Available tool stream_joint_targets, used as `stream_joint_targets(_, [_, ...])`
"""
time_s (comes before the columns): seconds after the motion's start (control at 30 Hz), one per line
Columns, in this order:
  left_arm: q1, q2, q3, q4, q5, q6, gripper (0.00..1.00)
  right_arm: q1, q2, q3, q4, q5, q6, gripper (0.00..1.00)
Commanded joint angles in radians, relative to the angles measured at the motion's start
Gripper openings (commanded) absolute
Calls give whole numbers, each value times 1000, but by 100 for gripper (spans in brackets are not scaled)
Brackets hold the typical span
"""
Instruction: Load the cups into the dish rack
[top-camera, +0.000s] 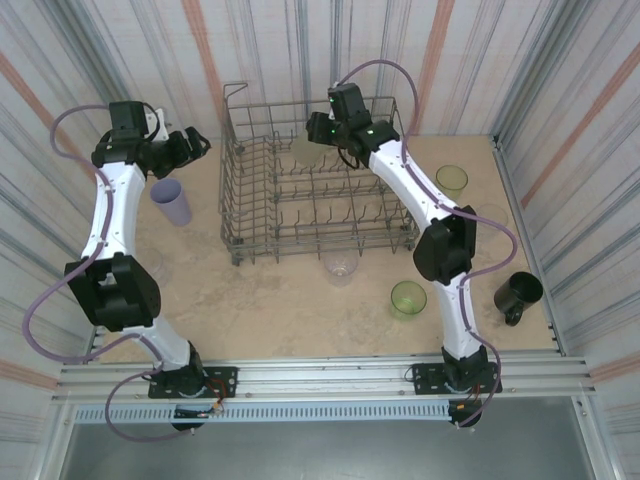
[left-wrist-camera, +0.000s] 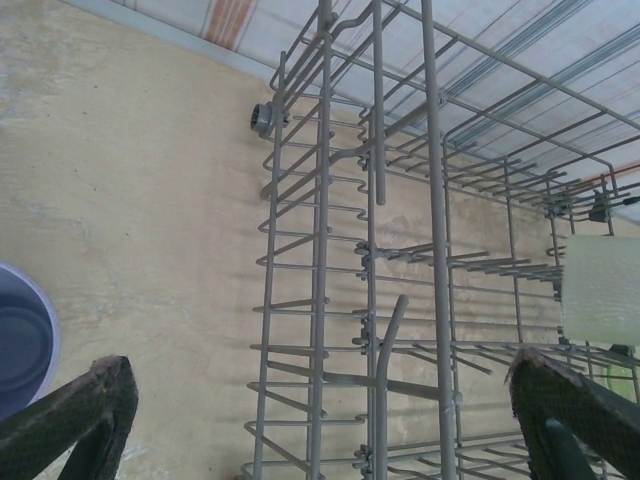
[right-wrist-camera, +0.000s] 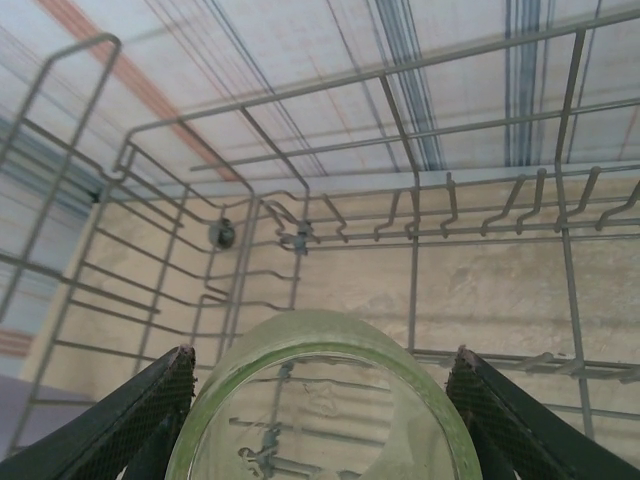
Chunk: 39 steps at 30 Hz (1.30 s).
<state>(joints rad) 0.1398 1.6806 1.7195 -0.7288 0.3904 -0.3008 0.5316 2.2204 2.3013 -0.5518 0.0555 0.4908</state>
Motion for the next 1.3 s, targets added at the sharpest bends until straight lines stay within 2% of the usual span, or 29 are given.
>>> stream_joint_targets(0.0, [13,14,3,10,37,-19,99,10,37,69,-45,67,-45,33])
stream_joint_targets(0.27, [15,18,3,14,66,-31,99,20,70,92,-37,131,-85,34])
stream_joint_targets(1.27, [26,25,-5,32,121,-65,99,42,195,158,29,163,-115,34])
